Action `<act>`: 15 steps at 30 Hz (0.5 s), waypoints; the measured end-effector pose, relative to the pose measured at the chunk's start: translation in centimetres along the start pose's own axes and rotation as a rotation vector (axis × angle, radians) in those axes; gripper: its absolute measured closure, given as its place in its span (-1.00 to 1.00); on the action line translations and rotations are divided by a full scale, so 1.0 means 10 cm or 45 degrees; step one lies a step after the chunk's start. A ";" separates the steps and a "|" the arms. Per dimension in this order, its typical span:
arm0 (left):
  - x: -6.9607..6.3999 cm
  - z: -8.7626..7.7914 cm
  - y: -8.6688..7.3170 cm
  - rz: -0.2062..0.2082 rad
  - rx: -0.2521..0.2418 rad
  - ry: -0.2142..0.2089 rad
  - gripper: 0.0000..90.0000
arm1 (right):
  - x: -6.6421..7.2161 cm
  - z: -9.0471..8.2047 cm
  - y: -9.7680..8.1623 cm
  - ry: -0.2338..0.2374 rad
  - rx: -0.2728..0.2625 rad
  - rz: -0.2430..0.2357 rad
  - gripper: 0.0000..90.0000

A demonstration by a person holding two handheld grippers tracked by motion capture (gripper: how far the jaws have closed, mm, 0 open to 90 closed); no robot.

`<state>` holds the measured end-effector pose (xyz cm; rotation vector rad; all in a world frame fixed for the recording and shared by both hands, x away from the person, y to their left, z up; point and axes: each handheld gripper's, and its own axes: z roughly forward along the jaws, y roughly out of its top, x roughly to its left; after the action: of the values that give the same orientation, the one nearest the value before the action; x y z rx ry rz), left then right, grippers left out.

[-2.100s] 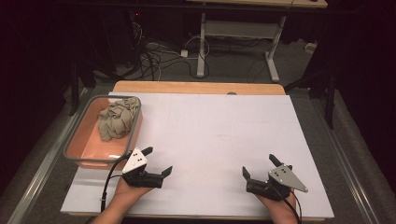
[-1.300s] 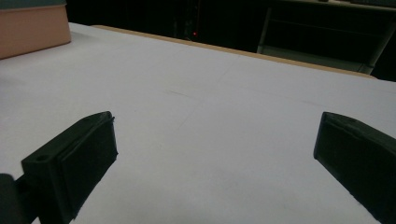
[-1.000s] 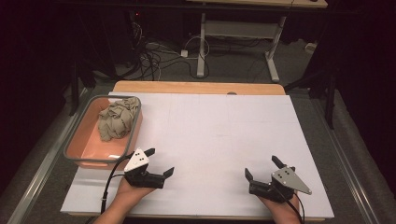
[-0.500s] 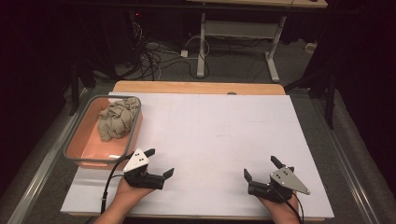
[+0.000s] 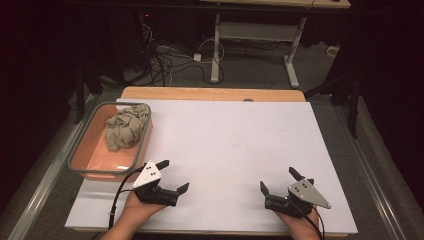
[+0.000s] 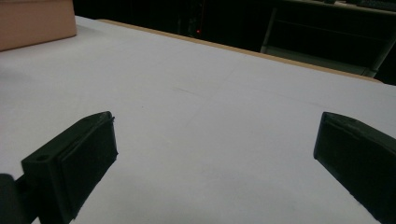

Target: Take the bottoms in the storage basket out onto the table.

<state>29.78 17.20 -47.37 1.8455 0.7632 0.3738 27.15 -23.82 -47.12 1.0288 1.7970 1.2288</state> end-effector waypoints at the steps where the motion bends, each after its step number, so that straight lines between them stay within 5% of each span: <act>1: 0.00 -0.01 0.01 -0.001 -0.008 -0.004 -1.00 | 0.00 0.00 0.00 0.000 0.000 0.001 -0.99; 15: 0.00 -0.20 0.16 0.001 -0.019 0.038 -1.00 | 0.03 0.00 0.00 0.013 0.003 -0.012 -0.99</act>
<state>29.15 18.28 -45.08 1.8297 0.7784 0.4072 27.06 -23.52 -47.13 1.0160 1.8092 1.2288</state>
